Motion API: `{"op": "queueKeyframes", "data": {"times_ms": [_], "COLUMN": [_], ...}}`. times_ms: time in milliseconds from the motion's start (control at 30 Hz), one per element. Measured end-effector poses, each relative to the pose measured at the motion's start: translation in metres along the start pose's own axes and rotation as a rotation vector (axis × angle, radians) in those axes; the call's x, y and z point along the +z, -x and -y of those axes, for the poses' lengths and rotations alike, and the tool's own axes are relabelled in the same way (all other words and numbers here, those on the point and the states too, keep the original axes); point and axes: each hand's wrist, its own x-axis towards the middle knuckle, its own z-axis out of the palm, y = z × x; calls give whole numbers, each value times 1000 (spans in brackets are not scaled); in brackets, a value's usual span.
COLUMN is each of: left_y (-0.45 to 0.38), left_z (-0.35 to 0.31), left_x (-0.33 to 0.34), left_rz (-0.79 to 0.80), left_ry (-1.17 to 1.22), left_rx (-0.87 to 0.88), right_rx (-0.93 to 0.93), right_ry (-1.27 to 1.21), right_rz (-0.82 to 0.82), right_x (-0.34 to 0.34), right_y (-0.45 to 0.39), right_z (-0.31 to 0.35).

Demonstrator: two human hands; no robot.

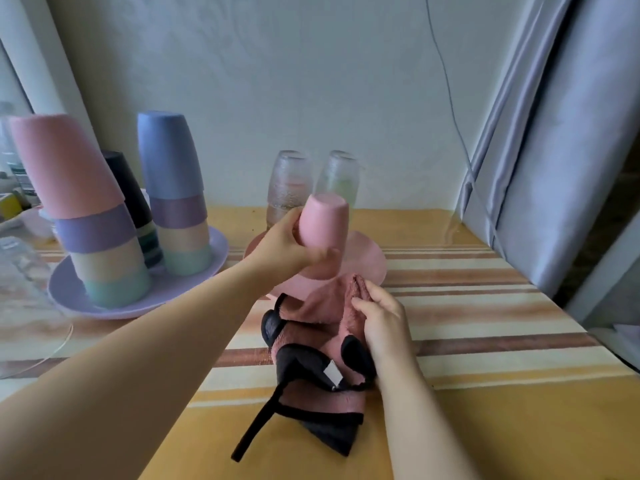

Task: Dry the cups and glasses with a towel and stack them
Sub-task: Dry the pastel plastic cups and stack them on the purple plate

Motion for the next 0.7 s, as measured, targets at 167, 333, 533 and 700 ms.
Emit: {"op": "queueKeyframes", "data": {"times_ms": [167, 333, 533, 700], "left_y": [52, 130, 162, 165], "left_z": [-15, 4, 20, 30], "left_x": [-48, -86, -112, -104], "left_rz": [-34, -98, -217, -325], "left_ry": [81, 176, 340, 525], "left_rx": [-57, -173, -193, -220], "right_rx": [-53, -210, -221, -411], "right_ry": [99, 291, 89, 203], "right_rz": [96, 332, 290, 464], "right_x": [3, 36, 97, 143], "right_y": [10, 36, 71, 94], "right_z": [8, 13, 15, 21]}}
